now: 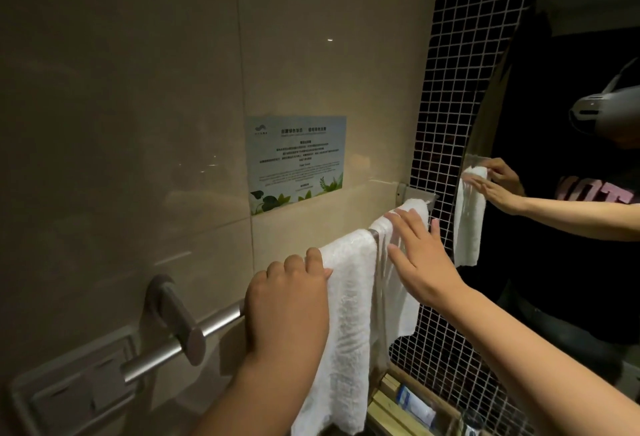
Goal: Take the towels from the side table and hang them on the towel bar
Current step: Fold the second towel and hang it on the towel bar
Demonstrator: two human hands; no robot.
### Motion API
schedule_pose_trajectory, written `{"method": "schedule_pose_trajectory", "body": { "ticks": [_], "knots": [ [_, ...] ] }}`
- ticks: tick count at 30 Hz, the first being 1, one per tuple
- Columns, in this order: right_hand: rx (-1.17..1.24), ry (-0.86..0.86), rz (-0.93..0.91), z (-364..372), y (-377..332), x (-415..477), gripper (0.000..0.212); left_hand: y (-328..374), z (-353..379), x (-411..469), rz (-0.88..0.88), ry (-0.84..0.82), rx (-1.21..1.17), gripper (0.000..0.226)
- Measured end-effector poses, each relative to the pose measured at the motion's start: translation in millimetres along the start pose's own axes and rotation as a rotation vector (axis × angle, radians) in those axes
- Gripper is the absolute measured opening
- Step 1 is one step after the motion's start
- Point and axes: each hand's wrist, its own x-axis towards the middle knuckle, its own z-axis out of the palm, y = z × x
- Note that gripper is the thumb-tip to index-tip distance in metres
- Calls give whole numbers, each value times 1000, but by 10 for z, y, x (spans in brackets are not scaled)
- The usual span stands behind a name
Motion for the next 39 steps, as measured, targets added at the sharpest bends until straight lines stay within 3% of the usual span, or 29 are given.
{"method": "schedule_pose_trajectory", "body": {
  "ticks": [3, 5, 8, 12, 19, 31, 36, 39],
  "knots": [
    [42, -14, -56, -27, -148, -109, 60, 37, -32, -1, 25, -3, -26, 29],
    [38, -35, -62, -52, -201, -150, 61, 91, -129, -12, -15, -85, -27, 40],
    [-22, -22, -62, -126, -221, -106, 57, 204, -244, 26, -9, -65, 3, 62],
    [27, -46, -94, -108, -264, -68, 61, 529, -291, 183, 103, -69, -28, 78],
    [128, 36, -77, 107, -234, -141, 55, 698, 95, 339, 150, -90, 57, 74],
    [248, 192, -41, 245, -375, -227, 51, 554, 53, 286, 114, 10, -50, 67],
    [267, 175, -25, 198, -451, -278, 53, 558, 50, 280, 94, 10, -30, 65],
    [218, 71, -50, 122, -505, -278, 52, 577, 41, 257, 83, 29, -2, 65]
  ]
}}
